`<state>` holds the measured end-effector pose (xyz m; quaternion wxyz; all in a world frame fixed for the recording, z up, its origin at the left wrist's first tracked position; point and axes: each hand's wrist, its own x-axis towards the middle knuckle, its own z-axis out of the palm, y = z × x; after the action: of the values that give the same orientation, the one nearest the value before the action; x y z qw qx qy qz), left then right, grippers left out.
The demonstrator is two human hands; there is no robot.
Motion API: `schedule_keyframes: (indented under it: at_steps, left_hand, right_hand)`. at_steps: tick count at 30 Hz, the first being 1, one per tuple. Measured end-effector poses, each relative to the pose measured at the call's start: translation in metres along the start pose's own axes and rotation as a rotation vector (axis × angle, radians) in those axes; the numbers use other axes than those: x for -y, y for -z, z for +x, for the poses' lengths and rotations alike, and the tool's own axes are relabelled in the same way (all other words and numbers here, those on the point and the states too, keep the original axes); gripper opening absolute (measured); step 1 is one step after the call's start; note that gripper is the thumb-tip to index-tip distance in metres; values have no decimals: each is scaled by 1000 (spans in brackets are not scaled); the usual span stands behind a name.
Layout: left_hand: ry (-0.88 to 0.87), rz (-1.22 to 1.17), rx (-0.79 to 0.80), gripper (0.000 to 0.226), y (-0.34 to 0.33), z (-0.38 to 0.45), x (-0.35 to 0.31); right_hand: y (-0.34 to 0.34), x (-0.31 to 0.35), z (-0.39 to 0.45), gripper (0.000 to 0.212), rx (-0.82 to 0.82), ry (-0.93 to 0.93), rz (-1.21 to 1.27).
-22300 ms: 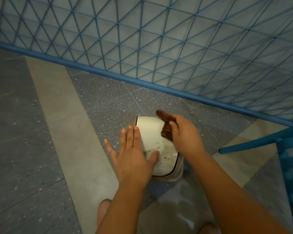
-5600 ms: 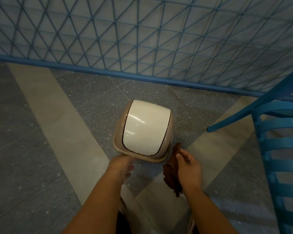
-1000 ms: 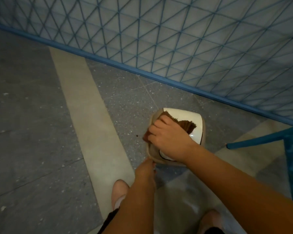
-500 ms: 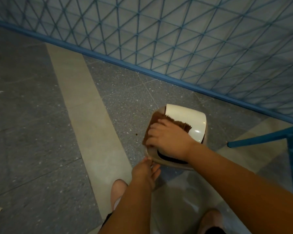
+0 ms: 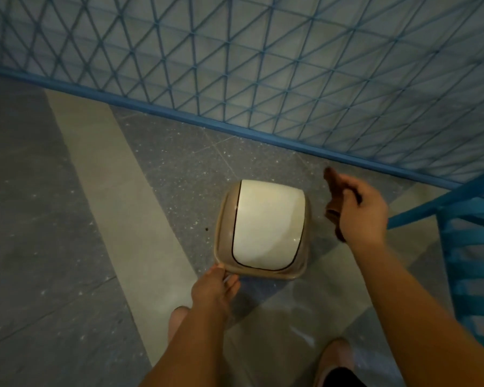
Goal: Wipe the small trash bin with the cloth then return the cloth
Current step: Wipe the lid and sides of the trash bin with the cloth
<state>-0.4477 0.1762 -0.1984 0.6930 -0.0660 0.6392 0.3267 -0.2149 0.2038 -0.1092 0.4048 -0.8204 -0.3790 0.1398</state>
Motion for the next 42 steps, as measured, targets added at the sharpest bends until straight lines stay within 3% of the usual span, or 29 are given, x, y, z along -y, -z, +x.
schedule_keyframes:
  at_steps: [6, 11, 17, 42]
  left_hand:
    - [-94, 141, 5, 13, -1, 3, 0]
    - [-121, 149, 7, 17, -4, 6, -6]
    - [-157, 201, 49, 35, -9, 19, -14]
    - [-180, 171, 52, 35, -18, 24, -15]
  right_hand:
    - [2, -51, -67, 31, 59, -400, 94]
    - [-25, -70, -90, 37, 269, -507, 262]
    - [-41, -80, -83, 37, 268, -672, 422]
    - [-48, -82, -68, 39, 217, -709, 420]
